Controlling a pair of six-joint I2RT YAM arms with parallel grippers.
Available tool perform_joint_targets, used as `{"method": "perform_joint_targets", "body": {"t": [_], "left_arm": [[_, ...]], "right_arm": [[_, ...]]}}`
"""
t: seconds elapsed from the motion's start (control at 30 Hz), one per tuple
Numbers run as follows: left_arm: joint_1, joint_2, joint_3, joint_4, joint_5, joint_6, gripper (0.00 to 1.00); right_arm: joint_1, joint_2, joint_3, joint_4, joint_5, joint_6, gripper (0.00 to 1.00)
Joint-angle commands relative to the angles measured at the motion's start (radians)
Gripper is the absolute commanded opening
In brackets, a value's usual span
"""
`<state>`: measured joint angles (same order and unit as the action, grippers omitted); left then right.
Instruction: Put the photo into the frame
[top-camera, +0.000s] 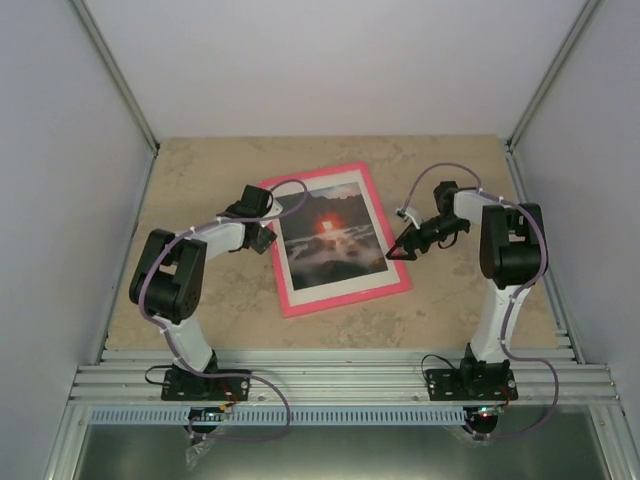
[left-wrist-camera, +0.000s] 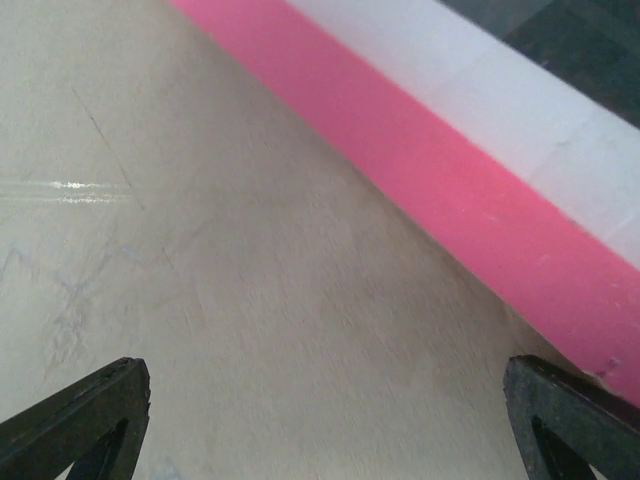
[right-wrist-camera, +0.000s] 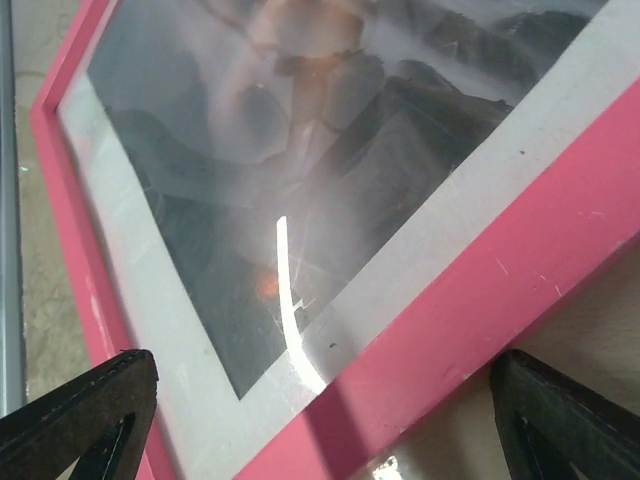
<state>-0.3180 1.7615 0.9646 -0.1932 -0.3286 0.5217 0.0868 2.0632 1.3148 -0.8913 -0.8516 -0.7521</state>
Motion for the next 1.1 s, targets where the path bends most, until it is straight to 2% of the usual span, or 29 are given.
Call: {"method": "perform_joint_targets", "body": {"t": [0.0, 0.2, 0.7, 1.07], "left_arm": [[-0.027, 0.069, 0.069, -0.020, 0.200, -0.087, 0.99], [-0.026, 0.092, 0.104, -0.047, 0.277, -0.079, 0.99], [-0.026, 0.093, 0.085, -0.054, 0.296, -0.082, 0.99], [-0.026, 0.038, 0.032, -0.061, 0.308, -0.086, 0.99]], "right_arm": [[0.043, 0.018, -0.083, -0.065, -0.014, -0.036, 0.91], [0.063, -0.025, -0.141, -0.070, -0.017, -0.058, 0.91], [0.104, -0.090, -0.260, -0.026, -0.009, -0.050, 0.91], [0.097, -0.115, -0.264, 0.037, 0.020, 0.020, 0.91]]}}
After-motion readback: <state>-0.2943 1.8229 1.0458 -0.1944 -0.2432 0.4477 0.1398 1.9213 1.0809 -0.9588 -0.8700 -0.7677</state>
